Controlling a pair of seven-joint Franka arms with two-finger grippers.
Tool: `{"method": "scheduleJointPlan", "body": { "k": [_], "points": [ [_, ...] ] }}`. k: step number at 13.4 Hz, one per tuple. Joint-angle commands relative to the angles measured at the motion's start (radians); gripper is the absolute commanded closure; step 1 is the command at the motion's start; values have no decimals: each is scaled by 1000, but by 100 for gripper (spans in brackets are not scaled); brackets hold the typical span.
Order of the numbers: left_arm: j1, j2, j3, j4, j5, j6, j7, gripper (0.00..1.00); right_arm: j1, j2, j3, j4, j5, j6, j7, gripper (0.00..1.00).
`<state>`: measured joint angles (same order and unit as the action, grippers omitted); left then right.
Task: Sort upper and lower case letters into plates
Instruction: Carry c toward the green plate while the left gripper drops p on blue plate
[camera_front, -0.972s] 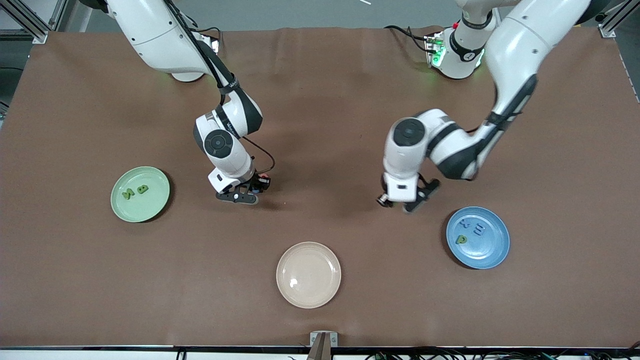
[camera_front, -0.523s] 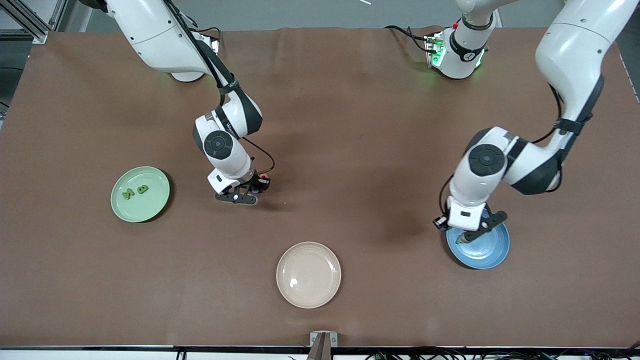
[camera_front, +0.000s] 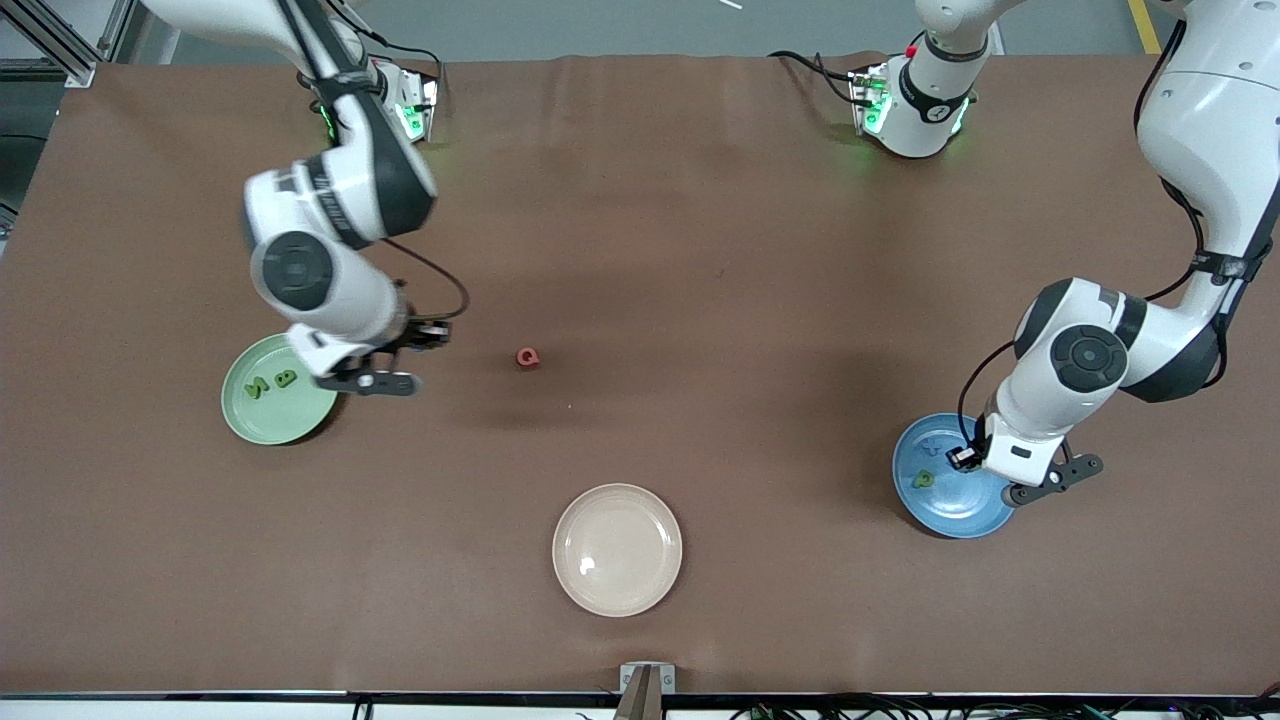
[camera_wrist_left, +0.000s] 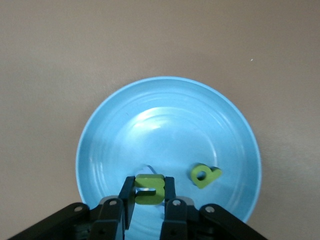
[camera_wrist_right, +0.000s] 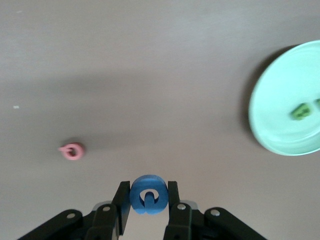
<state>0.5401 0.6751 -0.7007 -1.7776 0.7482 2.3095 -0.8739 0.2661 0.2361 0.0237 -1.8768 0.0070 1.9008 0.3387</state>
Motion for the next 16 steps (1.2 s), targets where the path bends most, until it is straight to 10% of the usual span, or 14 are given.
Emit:
{"method": "scheduleJointPlan", "body": {
  "k": [1, 4, 7, 16],
  "points": [
    [-2, 11, 24, 21, 17, -5, 76, 93, -143, -11, 16, -45, -6, 10, -215, 83],
    [-5, 23, 30, 30, 51, -4, 78, 74, -257, 0, 16, -48, -7, 41, -413, 83],
    [3, -3, 29, 43, 59, -10, 84, 0, -332, 20, 16, -148, -7, 220, -552, 83],
    [9, -124, -167, 214, -86, -344, 246, 0, -432, 126, 18, -301, -6, 552, -761, 82]
  ]
}}
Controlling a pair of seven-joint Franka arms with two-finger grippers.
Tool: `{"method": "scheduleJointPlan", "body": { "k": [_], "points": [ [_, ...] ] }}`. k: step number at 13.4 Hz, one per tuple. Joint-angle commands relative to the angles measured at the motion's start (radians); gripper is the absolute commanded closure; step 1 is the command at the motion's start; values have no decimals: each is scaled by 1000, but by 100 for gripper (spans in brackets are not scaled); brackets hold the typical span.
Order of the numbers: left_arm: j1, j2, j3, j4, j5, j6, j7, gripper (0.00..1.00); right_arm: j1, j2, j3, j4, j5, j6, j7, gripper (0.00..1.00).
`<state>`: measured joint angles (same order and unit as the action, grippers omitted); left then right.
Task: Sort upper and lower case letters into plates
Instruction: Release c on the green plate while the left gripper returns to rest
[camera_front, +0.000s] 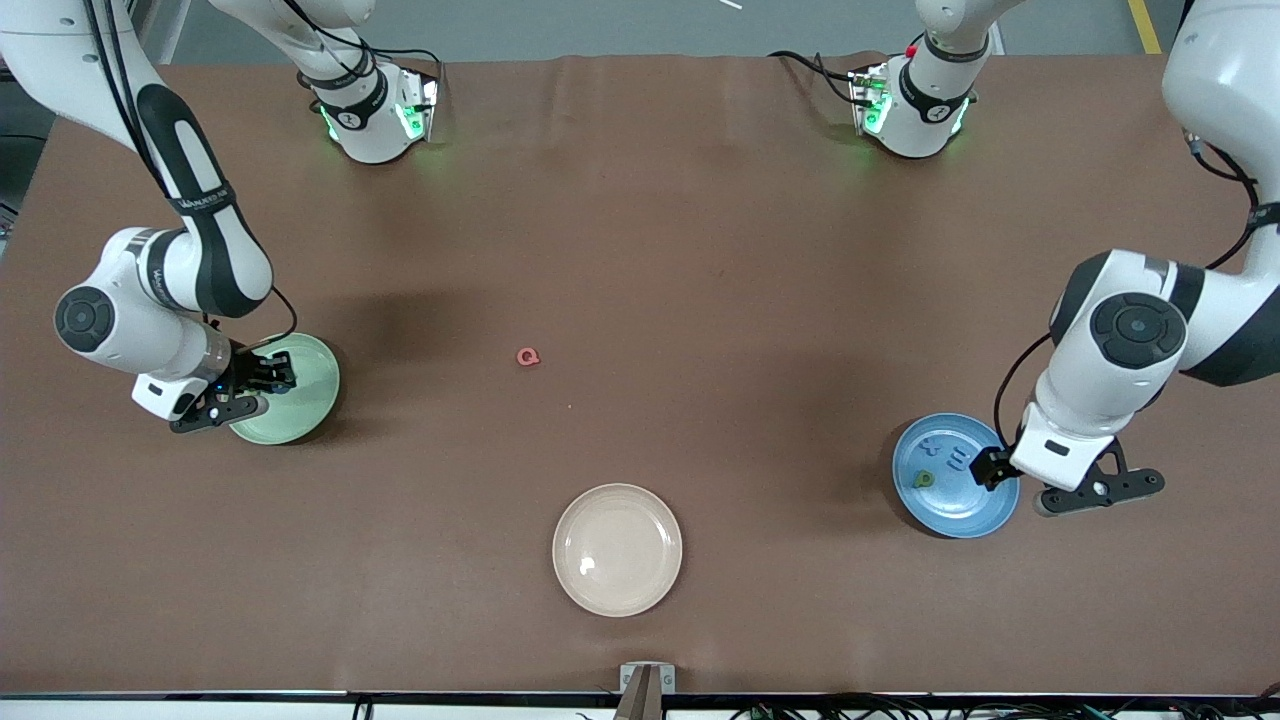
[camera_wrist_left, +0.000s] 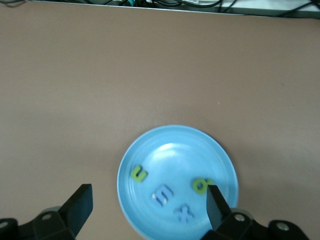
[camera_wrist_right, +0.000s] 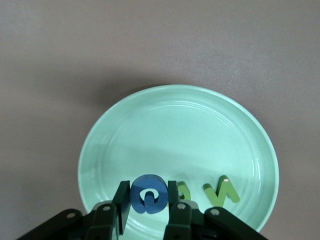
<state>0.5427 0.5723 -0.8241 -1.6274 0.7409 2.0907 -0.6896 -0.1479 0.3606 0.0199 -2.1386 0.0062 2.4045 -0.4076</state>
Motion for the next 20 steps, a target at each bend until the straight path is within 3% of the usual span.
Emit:
{"method": "scheduleJointPlan", "body": {
  "k": [1, 4, 8, 12, 13, 14, 15, 16, 18, 20],
  "points": [
    [5, -23, -50, 101, -139, -182, 80, 0, -19, 17, 21, -41, -5, 60, -14, 81],
    [14, -77, -59, 175, -232, -297, 99, 0, -21, 32, 23, -63, -2, 82, -14, 81],
    [14, -166, -69, 196, -233, -403, 209, 0, -21, 34, 23, -73, -2, 88, -14, 80],
    [11, -187, -131, 273, -235, -510, 231, 0, -21, 46, 25, -79, 8, 87, -13, 76],
    [7, -195, -135, 282, -236, -526, 232, 0, -19, 44, 25, -81, 9, 87, -13, 71],
    [-10, -237, -127, 282, -248, -531, 242, 0, -18, 43, 25, -80, 9, 78, -13, 52],
    [-29, -276, -92, 279, -282, -531, 272, 0, -18, 34, 25, -80, 9, 67, -10, 7],
    [-73, -316, -1, 276, -342, -532, 309, 0, -16, 17, 28, -69, 9, 26, -7, 0],
    [-212, -402, 244, 267, -505, -555, 405, 0, 5, -63, 37, -8, 11, -155, 3, 0],
    [-372, -457, 464, 241, -569, -592, 465, 0, 59, -135, 46, 78, 14, -337, 106, 0]
  ]
}}
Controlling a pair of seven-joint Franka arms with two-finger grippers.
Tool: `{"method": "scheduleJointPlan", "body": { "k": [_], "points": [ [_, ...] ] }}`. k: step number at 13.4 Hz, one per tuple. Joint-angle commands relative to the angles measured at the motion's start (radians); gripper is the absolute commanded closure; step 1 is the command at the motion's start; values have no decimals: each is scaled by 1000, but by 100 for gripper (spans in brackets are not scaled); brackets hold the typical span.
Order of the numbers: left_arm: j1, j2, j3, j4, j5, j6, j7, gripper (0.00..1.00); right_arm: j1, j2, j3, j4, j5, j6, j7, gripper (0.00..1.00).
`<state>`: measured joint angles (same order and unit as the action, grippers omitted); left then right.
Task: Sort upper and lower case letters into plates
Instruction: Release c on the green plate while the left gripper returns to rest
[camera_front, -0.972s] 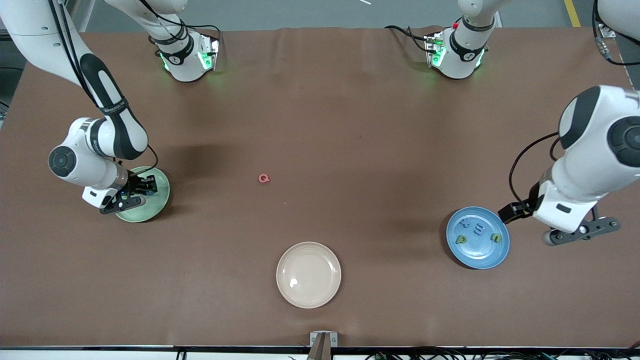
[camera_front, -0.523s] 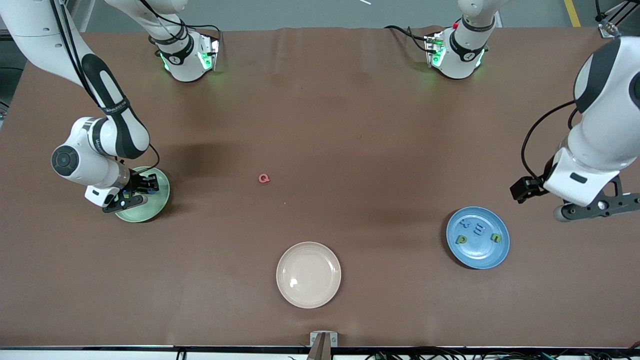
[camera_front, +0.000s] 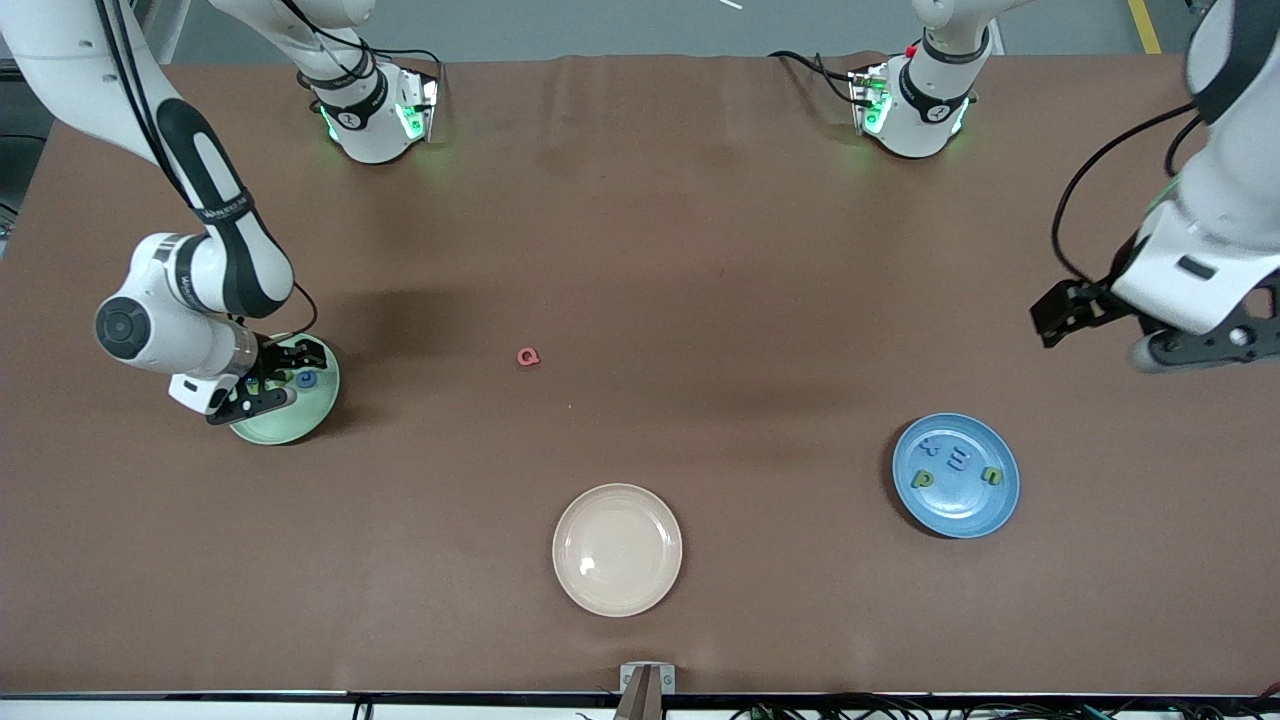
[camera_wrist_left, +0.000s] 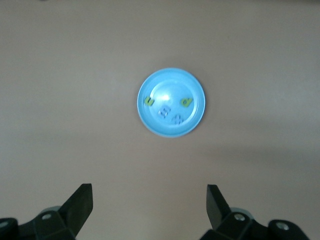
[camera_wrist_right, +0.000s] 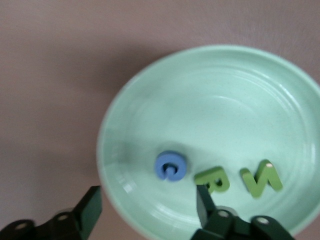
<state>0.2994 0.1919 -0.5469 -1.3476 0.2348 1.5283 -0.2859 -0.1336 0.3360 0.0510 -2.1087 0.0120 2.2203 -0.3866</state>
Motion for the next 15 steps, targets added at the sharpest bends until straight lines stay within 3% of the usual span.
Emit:
{"method": "scheduleJointPlan", "body": {
  "k": [1, 3, 8, 11, 15],
  "points": [
    [-197, -100, 273, -53, -96, -54, 97, 0, 87, -145, 16, 76, 8, -218, 176, 0],
    [-243, -147, 367, -106, -149, -53, 180, 0, 190, -199, 16, 84, 8, -275, 363, 0],
    [-255, -324, 396, -332, -233, 27, 185, 0, 497, -199, 16, 79, 9, -248, 805, 0],
    [-258, -336, 417, -338, -244, 10, 180, 0, 613, -148, 15, 73, 10, -127, 983, 0],
    [-256, -322, 404, -329, -235, 12, 183, 0, 628, -69, 15, 6, 11, 79, 1011, 0]
  ]
}}
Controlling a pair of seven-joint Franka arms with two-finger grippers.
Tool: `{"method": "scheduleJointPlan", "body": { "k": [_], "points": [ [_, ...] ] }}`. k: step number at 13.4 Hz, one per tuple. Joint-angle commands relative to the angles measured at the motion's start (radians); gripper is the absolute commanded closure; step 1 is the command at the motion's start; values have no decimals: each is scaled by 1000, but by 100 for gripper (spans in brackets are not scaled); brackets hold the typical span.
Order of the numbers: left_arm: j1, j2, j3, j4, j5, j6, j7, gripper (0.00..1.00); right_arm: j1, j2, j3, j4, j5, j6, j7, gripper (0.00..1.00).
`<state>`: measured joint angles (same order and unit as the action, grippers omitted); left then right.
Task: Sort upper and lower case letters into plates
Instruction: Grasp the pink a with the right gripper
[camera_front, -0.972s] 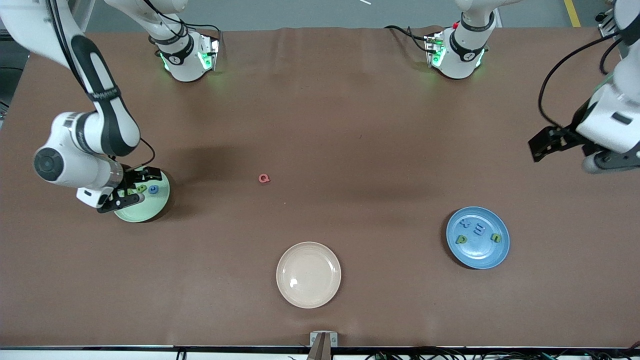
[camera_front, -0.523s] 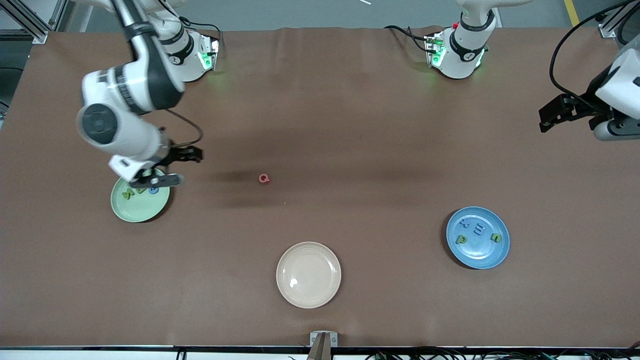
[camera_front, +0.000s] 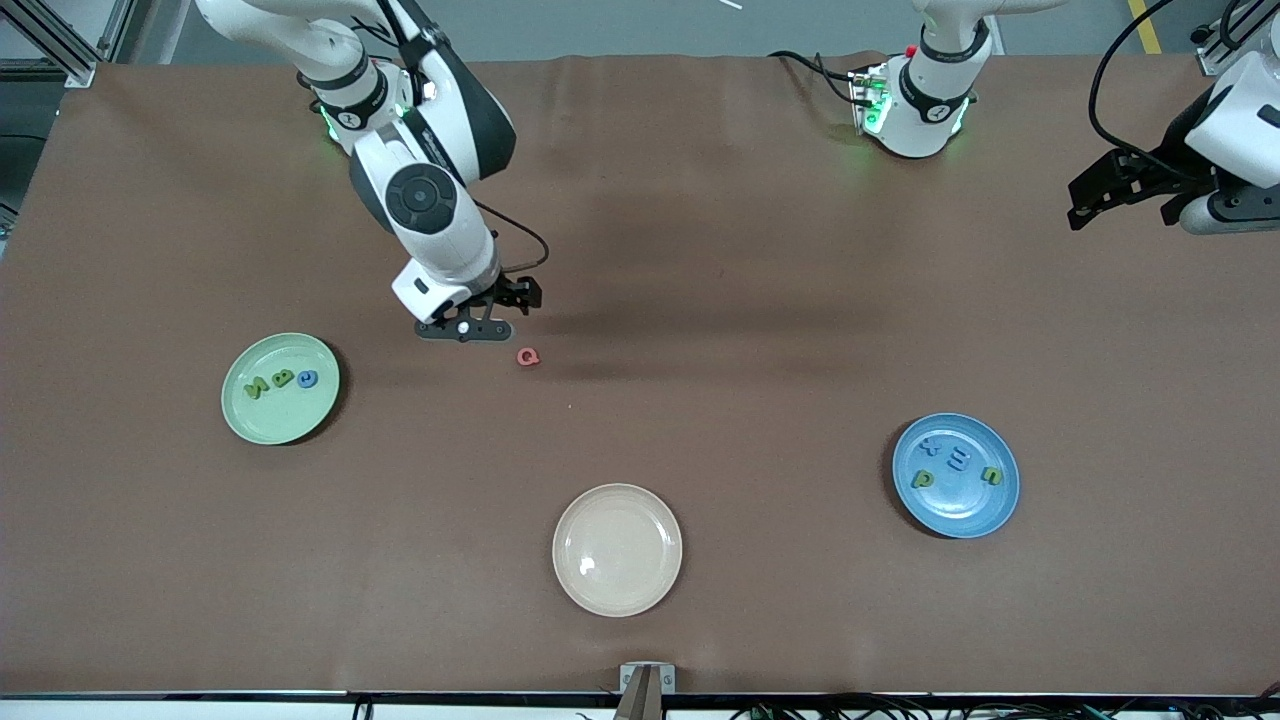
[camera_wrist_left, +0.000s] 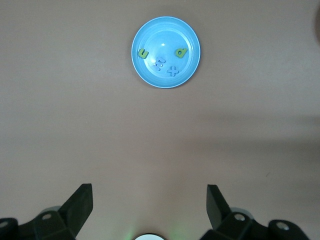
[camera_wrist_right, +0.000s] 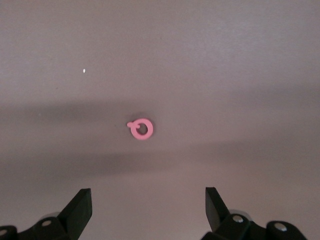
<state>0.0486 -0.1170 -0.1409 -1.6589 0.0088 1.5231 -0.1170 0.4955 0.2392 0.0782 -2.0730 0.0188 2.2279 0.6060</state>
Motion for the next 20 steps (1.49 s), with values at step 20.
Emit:
{"method": "scheduleJointPlan", "body": {
  "k": [20],
  "points": [
    [-4, 5, -2, -13, -6, 52, 19, 0, 28, 278, -23, -13, -8, 360, 179, 15]
  ]
}}
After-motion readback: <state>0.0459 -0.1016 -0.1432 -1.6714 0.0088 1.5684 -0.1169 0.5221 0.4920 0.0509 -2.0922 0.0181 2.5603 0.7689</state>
